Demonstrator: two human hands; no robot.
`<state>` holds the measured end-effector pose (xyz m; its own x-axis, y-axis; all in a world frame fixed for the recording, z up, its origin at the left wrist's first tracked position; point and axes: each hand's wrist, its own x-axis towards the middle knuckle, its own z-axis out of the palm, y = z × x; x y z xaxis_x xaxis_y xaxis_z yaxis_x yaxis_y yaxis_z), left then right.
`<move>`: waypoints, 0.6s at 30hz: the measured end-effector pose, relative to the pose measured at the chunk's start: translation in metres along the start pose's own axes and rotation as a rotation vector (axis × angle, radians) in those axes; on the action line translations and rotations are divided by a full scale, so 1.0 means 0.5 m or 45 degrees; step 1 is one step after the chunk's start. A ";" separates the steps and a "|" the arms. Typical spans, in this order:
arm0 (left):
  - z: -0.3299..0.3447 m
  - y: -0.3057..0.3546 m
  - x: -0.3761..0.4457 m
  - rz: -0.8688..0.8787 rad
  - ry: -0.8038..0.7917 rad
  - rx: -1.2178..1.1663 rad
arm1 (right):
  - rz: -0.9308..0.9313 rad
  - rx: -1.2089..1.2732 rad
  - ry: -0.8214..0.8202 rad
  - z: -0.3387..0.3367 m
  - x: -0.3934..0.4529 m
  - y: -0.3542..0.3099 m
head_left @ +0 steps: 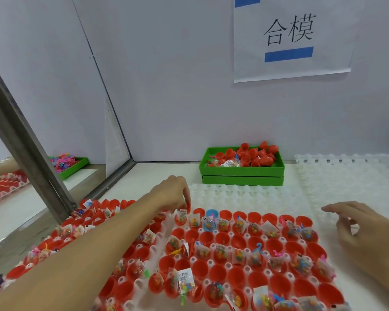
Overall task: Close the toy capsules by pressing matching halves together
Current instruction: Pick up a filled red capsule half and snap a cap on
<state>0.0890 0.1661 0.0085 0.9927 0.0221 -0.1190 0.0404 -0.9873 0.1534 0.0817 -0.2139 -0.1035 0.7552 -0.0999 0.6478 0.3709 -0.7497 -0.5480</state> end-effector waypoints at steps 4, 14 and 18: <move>-0.028 0.011 0.004 0.005 -0.045 -0.037 | -0.005 0.025 0.011 -0.005 0.001 -0.010; -0.081 0.186 0.006 0.362 -0.077 -0.156 | 0.032 0.550 -0.179 -0.045 0.009 -0.134; -0.059 0.299 -0.004 0.590 -0.104 -0.179 | 0.163 0.802 -0.316 -0.064 0.010 -0.163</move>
<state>0.0963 0.0232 0.0604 0.8978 -0.4326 -0.0824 -0.3830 -0.8595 0.3384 0.0380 -0.1740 -0.0385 0.8877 0.0468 0.4580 0.4570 -0.2113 -0.8640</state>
